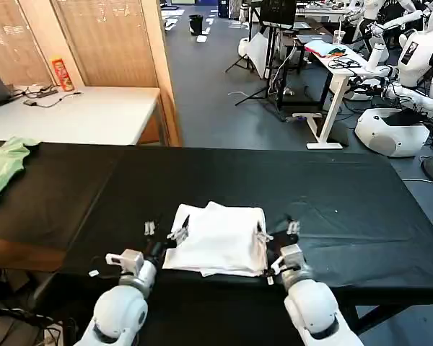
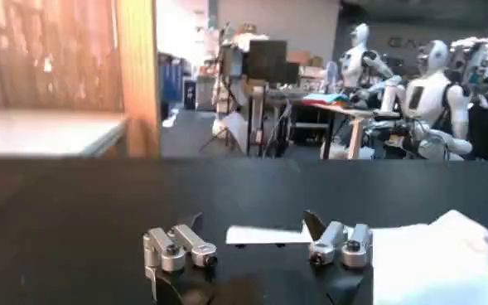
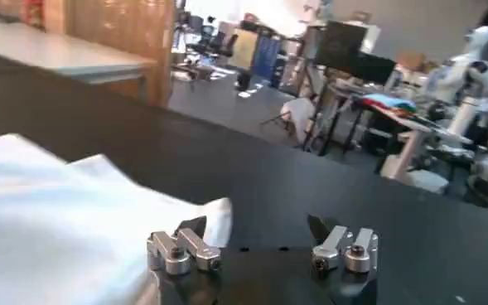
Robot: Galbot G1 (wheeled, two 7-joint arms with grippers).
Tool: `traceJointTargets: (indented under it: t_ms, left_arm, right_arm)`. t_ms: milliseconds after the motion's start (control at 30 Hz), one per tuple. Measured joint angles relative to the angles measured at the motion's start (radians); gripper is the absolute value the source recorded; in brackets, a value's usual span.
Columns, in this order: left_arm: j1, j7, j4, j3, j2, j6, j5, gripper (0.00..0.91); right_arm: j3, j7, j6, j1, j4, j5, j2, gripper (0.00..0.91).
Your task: Fold and organize the clothes.
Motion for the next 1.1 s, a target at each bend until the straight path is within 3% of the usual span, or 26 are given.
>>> traceJointTargets:
  t_ms: [200, 467, 567, 633, 733, 767, 800, 833, 867, 1100]
  left_arm:
    - [0.023, -0.001, 0.035, -0.037, -0.003, -0.006, -0.105, 0.878]
    - [0.039, -0.001, 0.041, -0.053, -0.019, 0.013, -0.232, 0.878]
    - [0.041, 0.004, 0.049, -0.051, -0.026, 0.031, -0.273, 0.800]
    - [0.040, 0.005, 0.057, -0.049, -0.029, 0.038, -0.298, 0.722]
    - [0.034, 0.001, 0.068, -0.051, -0.033, 0.050, -0.351, 0.497]
    - [0.031, -0.001, 0.069, -0.053, -0.034, 0.055, -0.370, 0.263]
    - [0.029, -0.004, 0.068, -0.055, -0.035, 0.062, -0.391, 0.166]
    - [0.027, -0.007, 0.068, -0.057, -0.035, 0.071, -0.408, 0.137]
    - [0.025, -0.010, 0.067, -0.060, -0.035, 0.081, -0.433, 0.029]
    - [0.012, -0.033, 0.059, -0.061, -0.036, 0.110, -0.466, 0.000]
  right_arm:
    - [0.013, -0.025, 0.023, -0.035, 0.050, 0.039, 0.001, 0.878]
    - [0.018, -0.039, 0.038, -0.055, 0.080, 0.034, -0.003, 0.878]
    - [0.019, -0.041, 0.041, -0.057, 0.084, 0.033, -0.003, 0.878]
    - [0.021, -0.042, 0.043, -0.060, 0.088, 0.033, -0.003, 0.878]
    - [0.024, -0.044, 0.046, -0.061, 0.090, 0.033, -0.004, 0.878]
    - [0.026, -0.044, 0.047, -0.061, 0.090, 0.034, -0.004, 0.878]
    - [0.026, -0.044, 0.048, -0.061, 0.090, 0.034, -0.004, 0.878]
    - [0.026, -0.044, 0.048, -0.060, 0.090, 0.033, -0.003, 0.878]
    - [0.026, -0.044, 0.049, -0.060, 0.090, 0.033, -0.002, 0.878]
    - [0.026, -0.044, 0.051, -0.058, 0.090, 0.031, 0.001, 0.878]
